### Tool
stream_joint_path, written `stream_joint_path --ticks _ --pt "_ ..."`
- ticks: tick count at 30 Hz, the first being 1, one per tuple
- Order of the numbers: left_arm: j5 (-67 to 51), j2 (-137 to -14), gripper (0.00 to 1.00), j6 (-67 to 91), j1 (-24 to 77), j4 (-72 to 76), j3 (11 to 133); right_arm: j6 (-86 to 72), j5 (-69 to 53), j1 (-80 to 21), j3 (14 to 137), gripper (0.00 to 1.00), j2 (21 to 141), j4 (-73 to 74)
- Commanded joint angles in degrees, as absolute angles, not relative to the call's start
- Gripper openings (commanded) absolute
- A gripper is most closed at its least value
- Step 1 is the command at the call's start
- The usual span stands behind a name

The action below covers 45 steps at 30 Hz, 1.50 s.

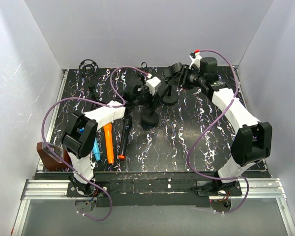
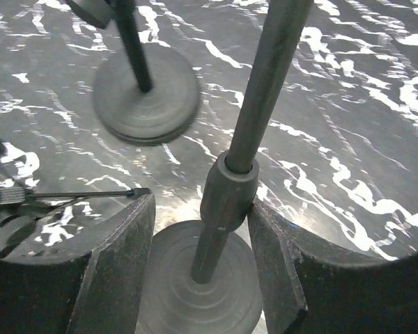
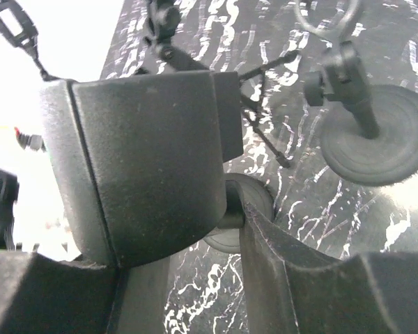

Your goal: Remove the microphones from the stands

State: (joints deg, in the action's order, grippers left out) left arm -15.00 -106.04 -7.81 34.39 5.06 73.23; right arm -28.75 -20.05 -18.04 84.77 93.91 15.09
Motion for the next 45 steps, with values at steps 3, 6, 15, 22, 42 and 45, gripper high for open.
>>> stream_joint_path --ticks 3,6,15,22,42,45 --pt "-42.96 -104.75 0.51 -3.87 29.53 3.43 74.0 -22.59 -52.53 -14.94 76.47 0.01 92.81 -7.27" --pt "-43.52 -108.01 0.46 -5.35 30.93 4.04 76.28 -22.85 -52.74 -15.03 76.64 0.01 93.95 -8.52" --pt "-9.8 -107.68 0.0 -7.2 35.84 8.68 76.04 -33.96 -29.42 -15.03 83.21 0.01 95.45 6.81" --pt "17.81 -108.81 0.0 -5.38 39.2 8.63 77.96 -38.06 -17.93 -17.75 88.68 0.01 95.01 19.6" --pt "-52.83 -113.12 0.0 5.11 24.78 2.74 82.79 -26.63 -52.66 -15.12 81.21 0.01 97.21 -1.94" --pt "-46.59 -111.19 0.0 3.34 26.01 2.36 81.92 -28.47 -46.24 -15.12 81.65 0.01 96.68 1.91"
